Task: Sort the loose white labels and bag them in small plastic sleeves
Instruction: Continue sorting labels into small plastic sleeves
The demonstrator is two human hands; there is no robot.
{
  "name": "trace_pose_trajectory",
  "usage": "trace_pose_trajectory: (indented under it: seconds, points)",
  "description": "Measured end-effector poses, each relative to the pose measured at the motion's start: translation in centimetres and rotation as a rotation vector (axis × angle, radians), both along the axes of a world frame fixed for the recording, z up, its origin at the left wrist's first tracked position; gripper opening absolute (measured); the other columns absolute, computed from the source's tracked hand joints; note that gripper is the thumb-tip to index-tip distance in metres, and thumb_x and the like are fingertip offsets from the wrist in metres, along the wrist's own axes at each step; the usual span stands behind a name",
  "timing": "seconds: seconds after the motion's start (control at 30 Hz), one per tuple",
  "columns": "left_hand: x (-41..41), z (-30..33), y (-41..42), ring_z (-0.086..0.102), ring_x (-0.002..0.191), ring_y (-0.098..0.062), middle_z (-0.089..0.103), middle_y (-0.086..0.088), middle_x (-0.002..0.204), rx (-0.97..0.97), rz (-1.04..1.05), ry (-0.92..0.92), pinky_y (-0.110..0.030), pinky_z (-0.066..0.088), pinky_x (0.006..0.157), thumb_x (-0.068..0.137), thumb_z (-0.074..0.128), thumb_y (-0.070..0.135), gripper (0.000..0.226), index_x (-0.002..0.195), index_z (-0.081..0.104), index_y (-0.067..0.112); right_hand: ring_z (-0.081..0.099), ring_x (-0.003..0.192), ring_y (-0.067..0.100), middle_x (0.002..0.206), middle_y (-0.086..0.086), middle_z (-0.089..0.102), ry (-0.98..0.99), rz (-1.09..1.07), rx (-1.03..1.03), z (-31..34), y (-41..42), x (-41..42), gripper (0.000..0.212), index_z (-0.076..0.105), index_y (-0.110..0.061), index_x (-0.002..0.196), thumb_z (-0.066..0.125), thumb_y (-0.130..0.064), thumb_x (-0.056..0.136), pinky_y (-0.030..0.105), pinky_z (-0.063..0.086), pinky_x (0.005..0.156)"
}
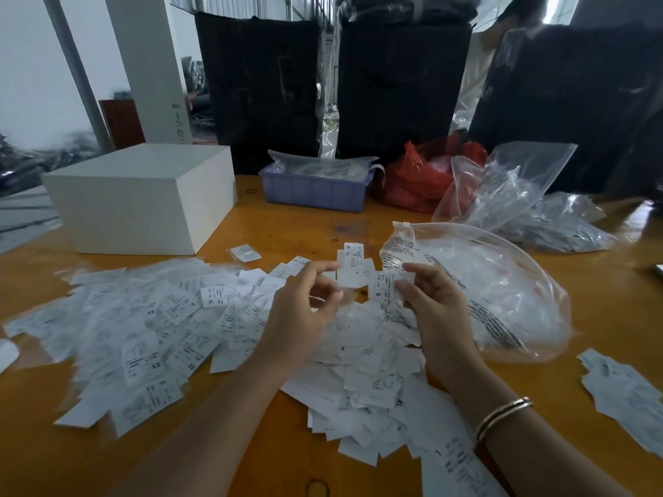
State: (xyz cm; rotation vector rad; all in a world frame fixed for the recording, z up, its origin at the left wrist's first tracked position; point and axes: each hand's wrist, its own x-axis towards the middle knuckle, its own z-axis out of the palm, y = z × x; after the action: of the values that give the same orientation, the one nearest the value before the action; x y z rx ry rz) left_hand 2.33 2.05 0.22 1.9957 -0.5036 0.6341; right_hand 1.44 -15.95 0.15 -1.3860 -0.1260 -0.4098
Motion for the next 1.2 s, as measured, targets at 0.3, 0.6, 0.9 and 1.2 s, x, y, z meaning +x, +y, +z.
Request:
trace_pose_trajectory:
  seconds: [0.3,0.6,0.9,1.2]
  points:
    - [-0.35,-0.04,-0.04,0.063,0.086,0.001,0.069,0.008,0.089,0.053,-0.151,-0.019,-0.007,0.047,0.078,0.084,0.069,0.008,0.042,0.121,0.053,0.018,0.065,0.069,-0.001,0.067,-0.015,0.067,-0.088,0.027,-0.036,0.19,0.38,-0.46,0.019,0.064,-0.013,0.098,0.063,0.001,0.085,0.011,0.049,0.062]
    - [-0.2,-0.02,0.05,0.063,0.088,0.0,0.067,0.013,0.088,0.062,-0.159,-0.023,-0.006,0.047,0.078,0.084,0.069,0.01,0.04,0.12,0.054,0.018,0.058,0.062,0.001,0.061,-0.015,0.059,-0.064,0.051,-0.079,0.14,0.58,-0.6,0.026,0.067,-0.025,0.09,0.065,0.0,0.084,0.013,0.049,0.06]
    - [-0.06,-0.07,0.18,0.063,0.087,0.0,0.068,0.011,0.089,0.051,-0.164,-0.045,-0.006,0.046,0.077,0.084,0.068,0.012,0.042,0.118,0.049,0.028,0.061,0.06,-0.001,0.061,-0.015,0.062,-0.067,-0.004,-0.03,0.25,0.11,-0.34,0.02,0.065,-0.017,0.096,0.062,0.0,0.086,0.011,0.048,0.056]
    - [0.03,-0.35,0.28,0.062,0.085,0.001,0.065,0.012,0.084,0.012,-0.17,-0.001,-0.006,0.046,0.075,0.083,0.069,0.013,0.044,0.115,0.048,0.035,0.05,0.063,0.01,0.064,-0.006,0.055,-0.01,0.113,-0.274,-0.26,0.47,-0.4,0.026,0.068,-0.026,0.096,0.066,-0.003,0.084,0.017,0.046,0.059]
